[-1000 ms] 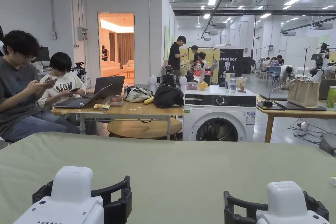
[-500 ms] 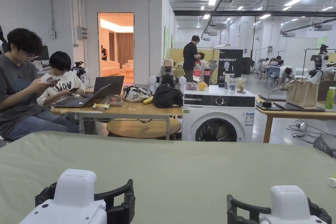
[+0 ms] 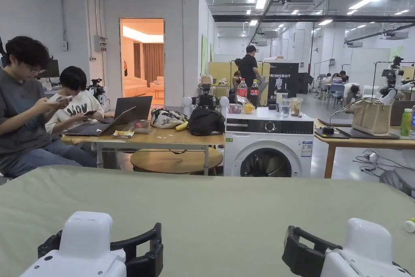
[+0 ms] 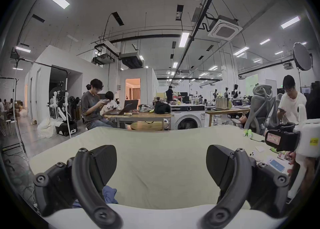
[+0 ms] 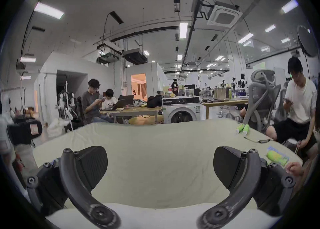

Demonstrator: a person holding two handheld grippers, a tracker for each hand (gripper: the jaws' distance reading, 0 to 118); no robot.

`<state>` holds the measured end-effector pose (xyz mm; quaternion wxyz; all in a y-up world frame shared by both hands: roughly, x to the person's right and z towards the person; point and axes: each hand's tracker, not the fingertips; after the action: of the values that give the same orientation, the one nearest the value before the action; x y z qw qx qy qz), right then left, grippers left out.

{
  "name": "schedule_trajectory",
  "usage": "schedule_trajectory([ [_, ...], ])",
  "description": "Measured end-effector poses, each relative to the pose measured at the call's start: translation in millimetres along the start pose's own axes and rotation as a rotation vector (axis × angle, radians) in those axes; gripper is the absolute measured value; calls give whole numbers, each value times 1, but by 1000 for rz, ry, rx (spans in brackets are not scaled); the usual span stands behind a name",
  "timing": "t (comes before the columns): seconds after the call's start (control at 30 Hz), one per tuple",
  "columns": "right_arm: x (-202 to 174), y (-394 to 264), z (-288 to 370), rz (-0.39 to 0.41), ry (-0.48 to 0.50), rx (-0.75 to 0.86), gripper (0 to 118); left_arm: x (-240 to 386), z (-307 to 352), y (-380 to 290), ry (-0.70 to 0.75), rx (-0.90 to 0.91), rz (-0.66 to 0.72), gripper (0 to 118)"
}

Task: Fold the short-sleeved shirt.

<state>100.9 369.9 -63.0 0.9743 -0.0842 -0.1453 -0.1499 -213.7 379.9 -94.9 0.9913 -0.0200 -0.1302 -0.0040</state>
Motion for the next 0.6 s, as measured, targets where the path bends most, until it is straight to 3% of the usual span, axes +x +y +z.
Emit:
schedule_trajectory([
  [0.13,15,4,-3,-155,116,-68,118,3,0,1,6,-1,-26,105],
  [0.23,28,4,-6,-226,214,-130,118,2,1,1,-6,2,-8,105],
  [0.43,29,4,-7,-212,20,-142,118,0,0,4,-29,-16,66,105],
  [0.6,37,4,-9,-262,40,-161,118,1,0,4,-31,-17,62,105],
])
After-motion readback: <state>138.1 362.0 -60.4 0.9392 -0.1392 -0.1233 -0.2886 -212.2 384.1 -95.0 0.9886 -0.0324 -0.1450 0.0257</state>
